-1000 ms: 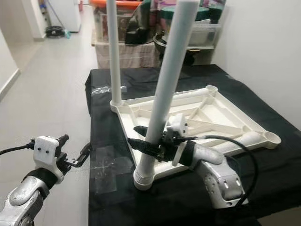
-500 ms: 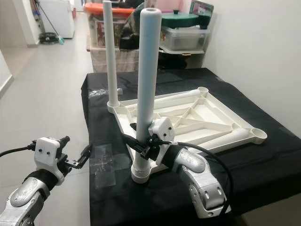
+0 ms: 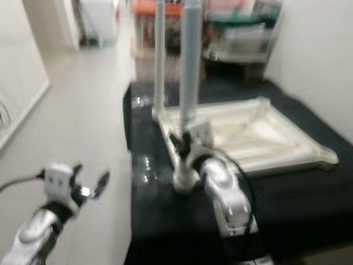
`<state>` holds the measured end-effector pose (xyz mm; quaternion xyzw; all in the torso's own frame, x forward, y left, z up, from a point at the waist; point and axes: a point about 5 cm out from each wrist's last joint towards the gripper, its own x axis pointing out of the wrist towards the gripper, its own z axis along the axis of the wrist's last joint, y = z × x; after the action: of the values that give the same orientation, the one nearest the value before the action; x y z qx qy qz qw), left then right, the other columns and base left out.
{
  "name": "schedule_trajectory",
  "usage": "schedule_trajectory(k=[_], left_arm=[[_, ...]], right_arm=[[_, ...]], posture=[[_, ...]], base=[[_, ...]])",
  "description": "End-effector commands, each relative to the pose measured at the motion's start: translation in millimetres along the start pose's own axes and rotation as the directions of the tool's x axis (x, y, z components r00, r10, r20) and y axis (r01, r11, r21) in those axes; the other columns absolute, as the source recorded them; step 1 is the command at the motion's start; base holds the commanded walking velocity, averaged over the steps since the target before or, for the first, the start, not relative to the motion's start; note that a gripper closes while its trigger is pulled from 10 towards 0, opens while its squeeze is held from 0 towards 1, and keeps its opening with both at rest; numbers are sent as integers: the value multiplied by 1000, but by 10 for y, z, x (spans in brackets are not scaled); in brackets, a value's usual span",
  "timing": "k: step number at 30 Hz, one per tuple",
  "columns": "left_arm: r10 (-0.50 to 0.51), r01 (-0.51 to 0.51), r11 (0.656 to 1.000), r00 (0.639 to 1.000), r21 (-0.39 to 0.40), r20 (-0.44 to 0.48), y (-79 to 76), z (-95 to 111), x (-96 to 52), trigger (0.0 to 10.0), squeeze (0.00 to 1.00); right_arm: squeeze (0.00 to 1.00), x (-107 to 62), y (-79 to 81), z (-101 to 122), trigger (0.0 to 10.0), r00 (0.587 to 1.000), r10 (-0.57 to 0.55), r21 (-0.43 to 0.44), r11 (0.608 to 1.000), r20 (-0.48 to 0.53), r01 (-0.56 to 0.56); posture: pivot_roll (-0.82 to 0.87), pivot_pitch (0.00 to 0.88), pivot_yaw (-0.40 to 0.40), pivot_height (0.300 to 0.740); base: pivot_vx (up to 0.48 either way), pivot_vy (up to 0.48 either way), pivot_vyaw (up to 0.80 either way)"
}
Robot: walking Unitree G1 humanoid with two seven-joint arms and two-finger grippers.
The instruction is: Building children table
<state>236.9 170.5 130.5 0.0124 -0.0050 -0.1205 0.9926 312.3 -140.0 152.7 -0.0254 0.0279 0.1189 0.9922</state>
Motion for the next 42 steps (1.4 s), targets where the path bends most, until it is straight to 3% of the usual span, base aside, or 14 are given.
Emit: schedule_trajectory(k=[1,13,15,17,27,32,42], left_arm=[[2,-2,1000,1000,4,-7,-2,-19,2,10000,0],[2,-2,1000,1000,4,-8,-2,-20,12,10000,0],[3,-3,1000,1000,3,-8,-4,-23,15,10000,0],[4,-4,1000,1000,4,-8,-3,-25,17,10000,0],[9,-9,1000,1000,7,-9,2,-27,22,10000,0],[13,-13,1000,1000,9,-8,9,-26,22,10000,0],[19,-20,1000,1000,-11,-21,15,-34,32,10000,0]], right_arm=[[0,-124,-117,-577,10000,959,-95,36,993,-268,109],[0,-105,-198,-581,10000,933,-238,48,964,-270,260],[0,-88,-271,-596,10000,900,-329,102,923,-288,370],[0,-77,-289,-599,10000,887,-358,112,908,-292,403],[0,-12,-261,-637,10000,857,-402,128,879,-323,460],[0,31,-234,-598,10000,865,-407,85,890,-293,448],[0,53,-203,-596,10000,870,-401,87,894,-286,440]], posture=[[52,0,-60,740],[53,0,-60,740],[54,0,-61,740],[57,0,-63,740],[63,0,-65,740],[68,0,-68,740],[67,0,-67,740]], base=[[0,0,0],[0,0,0],[0,0,0],[0,0,0],[0,0,0],[0,0,0],[0,0,0]])
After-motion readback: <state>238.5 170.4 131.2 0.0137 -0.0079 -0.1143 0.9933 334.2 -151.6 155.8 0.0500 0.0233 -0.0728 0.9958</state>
